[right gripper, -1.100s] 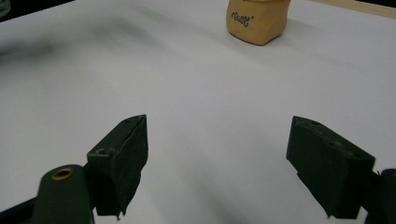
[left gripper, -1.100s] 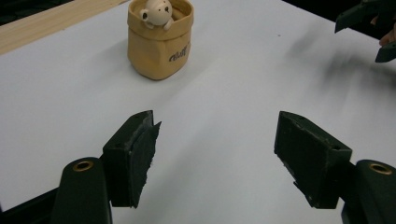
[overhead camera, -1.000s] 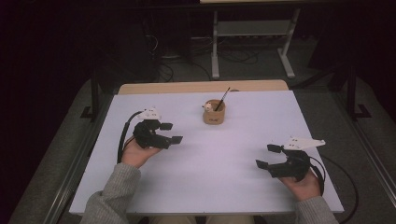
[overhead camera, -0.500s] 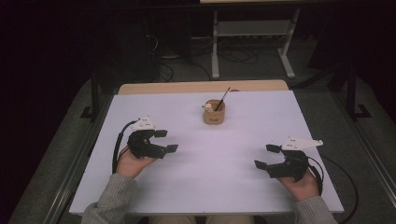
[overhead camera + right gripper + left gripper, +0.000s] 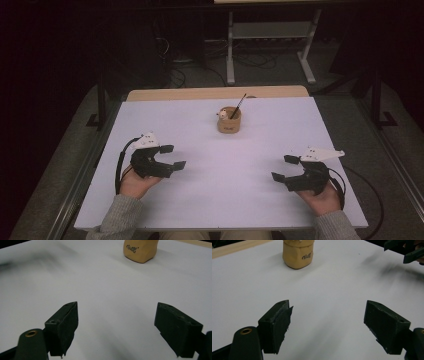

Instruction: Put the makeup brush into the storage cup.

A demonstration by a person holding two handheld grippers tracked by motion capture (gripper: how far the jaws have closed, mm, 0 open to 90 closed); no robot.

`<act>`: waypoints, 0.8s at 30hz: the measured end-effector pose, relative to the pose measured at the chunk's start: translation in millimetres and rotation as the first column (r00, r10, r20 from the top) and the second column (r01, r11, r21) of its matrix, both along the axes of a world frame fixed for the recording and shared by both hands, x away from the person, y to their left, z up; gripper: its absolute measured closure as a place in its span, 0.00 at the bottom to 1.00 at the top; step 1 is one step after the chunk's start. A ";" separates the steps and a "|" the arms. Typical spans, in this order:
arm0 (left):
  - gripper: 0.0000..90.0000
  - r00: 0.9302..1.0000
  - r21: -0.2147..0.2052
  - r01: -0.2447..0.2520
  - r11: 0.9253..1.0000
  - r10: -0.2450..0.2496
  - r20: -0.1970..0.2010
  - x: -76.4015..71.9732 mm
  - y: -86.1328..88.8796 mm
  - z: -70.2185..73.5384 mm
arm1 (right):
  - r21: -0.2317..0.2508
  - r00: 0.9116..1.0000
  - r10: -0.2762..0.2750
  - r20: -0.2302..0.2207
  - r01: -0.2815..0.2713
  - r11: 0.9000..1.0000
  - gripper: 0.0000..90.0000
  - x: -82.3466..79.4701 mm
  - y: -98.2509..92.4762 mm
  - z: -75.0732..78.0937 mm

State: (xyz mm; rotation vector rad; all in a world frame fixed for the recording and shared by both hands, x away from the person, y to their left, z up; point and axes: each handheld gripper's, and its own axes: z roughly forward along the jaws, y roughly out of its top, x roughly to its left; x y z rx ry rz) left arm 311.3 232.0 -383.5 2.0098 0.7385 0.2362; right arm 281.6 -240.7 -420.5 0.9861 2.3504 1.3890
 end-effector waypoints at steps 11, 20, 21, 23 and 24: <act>0.22 1.000 0.009 -0.012 1.000 0.012 0.005 -12.6 10.9 -5.7 | -0.003 1.000 0.001 -0.008 -0.001 1.000 0.20 -0.3 1.3 -1.9; 0.21 1.000 -0.004 -0.029 1.000 0.029 0.005 -21.0 18.1 -11.8 | -0.010 1.000 0.001 -0.015 -0.001 1.000 0.20 0.6 2.6 -3.4; 0.21 1.000 -0.002 -0.030 1.000 0.030 0.006 -21.6 18.3 -11.8 | -0.012 1.000 0.003 -0.014 -0.003 1.000 0.20 0.7 2.7 -3.6; 0.21 0.999 -0.005 -0.033 0.999 0.033 0.008 -23.1 18.6 -11.8 | -0.012 1.000 0.004 -0.014 -0.004 1.000 0.20 0.7 2.7 -3.6; 0.21 0.999 -0.004 -0.034 0.999 0.034 0.010 -23.6 18.7 -11.7 | -0.011 1.000 0.003 -0.014 -0.004 1.000 0.20 0.6 2.7 -3.6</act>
